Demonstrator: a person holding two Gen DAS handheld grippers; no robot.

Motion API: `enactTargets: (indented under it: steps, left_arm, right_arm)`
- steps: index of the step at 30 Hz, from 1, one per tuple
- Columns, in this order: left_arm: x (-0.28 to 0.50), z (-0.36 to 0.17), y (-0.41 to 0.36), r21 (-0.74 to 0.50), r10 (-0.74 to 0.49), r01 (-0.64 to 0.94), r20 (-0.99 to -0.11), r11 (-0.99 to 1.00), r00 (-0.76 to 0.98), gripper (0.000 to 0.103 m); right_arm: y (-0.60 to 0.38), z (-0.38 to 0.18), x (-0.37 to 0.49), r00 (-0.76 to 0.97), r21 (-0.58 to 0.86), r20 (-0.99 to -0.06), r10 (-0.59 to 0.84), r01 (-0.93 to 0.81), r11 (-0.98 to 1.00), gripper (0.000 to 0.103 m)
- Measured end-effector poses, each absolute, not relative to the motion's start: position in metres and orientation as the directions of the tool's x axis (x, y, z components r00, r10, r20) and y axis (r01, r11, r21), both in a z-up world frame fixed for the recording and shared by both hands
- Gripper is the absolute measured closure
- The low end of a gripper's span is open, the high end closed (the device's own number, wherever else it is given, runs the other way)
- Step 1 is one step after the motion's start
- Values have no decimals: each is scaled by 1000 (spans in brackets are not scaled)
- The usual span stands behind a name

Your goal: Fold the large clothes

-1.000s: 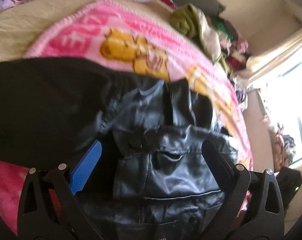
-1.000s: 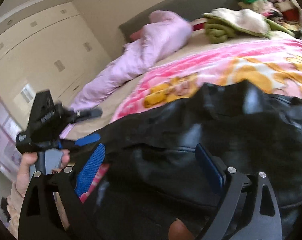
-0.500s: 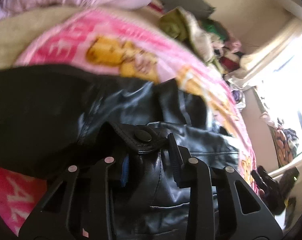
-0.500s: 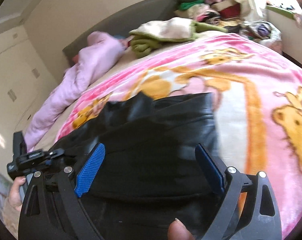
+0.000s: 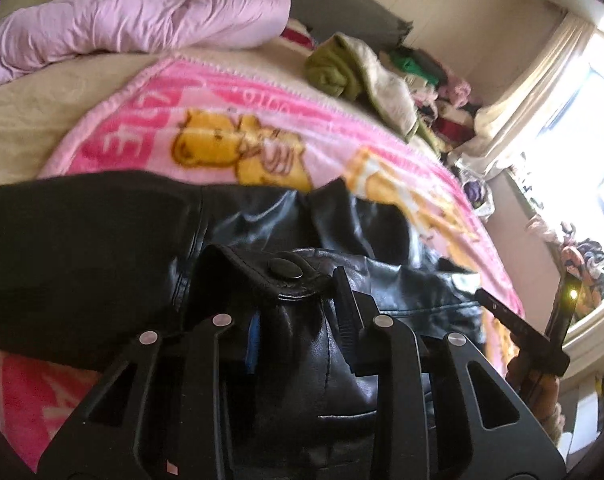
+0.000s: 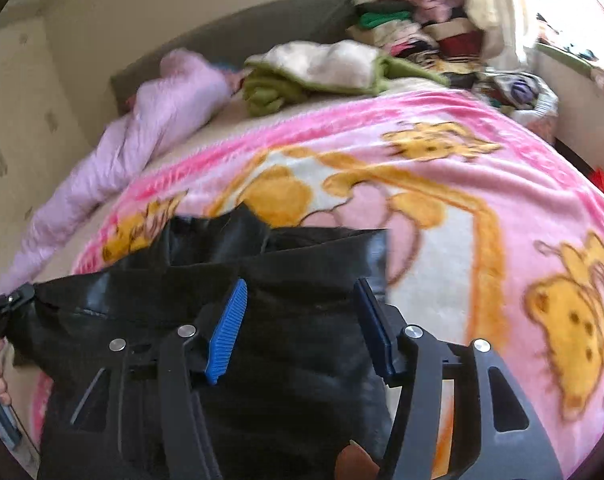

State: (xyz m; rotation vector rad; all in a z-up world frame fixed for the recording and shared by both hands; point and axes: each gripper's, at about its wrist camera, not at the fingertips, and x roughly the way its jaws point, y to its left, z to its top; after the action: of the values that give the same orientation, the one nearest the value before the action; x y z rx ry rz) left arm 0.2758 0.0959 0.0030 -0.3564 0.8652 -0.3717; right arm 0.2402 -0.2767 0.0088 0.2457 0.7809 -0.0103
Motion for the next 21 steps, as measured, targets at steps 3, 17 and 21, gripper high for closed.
enactTargets:
  steps: [3, 17, 21]
  left_arm:
    - [277, -6, 97, -435, -443, 165, -679, 885, 585, 81]
    - [287, -48, 98, -384, -393, 136, -739, 913, 547, 72]
    - [273, -26, 98, -381, -399, 160, -715, 911, 574, 66]
  right_arm:
    - [-269, -10, 257, 663, 181, -745, 73, 96, 979, 49]
    - [-288, -54, 270, 584, 157, -810, 43, 145, 977, 48]
    - [-285, -26, 246, 645, 221, -757, 109, 96, 970, 34]
